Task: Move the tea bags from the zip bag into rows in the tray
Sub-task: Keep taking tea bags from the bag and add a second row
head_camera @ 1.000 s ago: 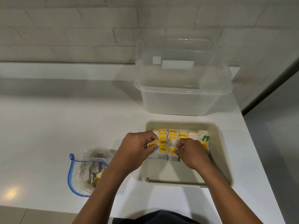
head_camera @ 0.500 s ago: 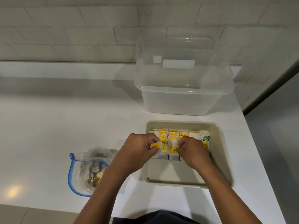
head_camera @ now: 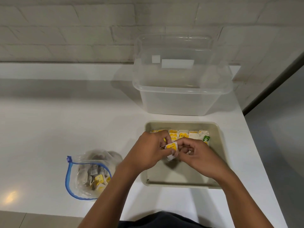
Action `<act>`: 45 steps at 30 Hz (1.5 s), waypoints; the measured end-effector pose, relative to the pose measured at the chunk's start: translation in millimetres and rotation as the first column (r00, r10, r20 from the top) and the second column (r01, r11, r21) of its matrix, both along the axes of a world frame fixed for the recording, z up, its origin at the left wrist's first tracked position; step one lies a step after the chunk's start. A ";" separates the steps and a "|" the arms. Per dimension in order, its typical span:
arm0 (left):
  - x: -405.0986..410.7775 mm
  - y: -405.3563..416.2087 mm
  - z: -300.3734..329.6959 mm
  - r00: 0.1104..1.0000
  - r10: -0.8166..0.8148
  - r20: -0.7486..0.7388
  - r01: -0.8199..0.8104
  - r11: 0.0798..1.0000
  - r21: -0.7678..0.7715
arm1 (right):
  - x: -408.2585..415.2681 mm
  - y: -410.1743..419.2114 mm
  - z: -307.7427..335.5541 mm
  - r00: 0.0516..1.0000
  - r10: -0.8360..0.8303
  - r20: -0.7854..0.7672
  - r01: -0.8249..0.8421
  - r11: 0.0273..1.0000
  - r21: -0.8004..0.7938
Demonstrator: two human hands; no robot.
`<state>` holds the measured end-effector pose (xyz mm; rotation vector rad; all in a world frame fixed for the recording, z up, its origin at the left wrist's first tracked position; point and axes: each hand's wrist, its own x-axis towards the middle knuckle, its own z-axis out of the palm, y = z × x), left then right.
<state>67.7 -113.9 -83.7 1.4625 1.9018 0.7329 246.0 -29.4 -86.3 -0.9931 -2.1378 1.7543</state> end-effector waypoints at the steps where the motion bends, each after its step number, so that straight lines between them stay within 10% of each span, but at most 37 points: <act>1: 1.1 2.5 0.2 0.999 0.000 0.035 0.000 1.000 -0.001 | 1.1 0.5 -0.9 1.000 -0.004 0.002 0.003 1.000 0.025; 16: -3.8 -9.2 -10.9 0.983 0.113 0.148 -0.135 0.980 0.147 | 24.7 21.4 -35.9 0.890 -0.278 0.362 0.266 0.960 0.083; 24: -13.9 -24.5 -18.5 0.974 0.190 0.120 -0.212 0.955 0.207 | 22.2 23.8 -47.0 0.829 -0.154 0.538 0.121 0.988 0.097; 45: -13.5 -28.0 -18.9 0.982 0.177 0.060 -0.186 0.958 0.218 | 2.0 24.5 -61.4 0.783 -0.378 0.494 0.304 0.925 0.227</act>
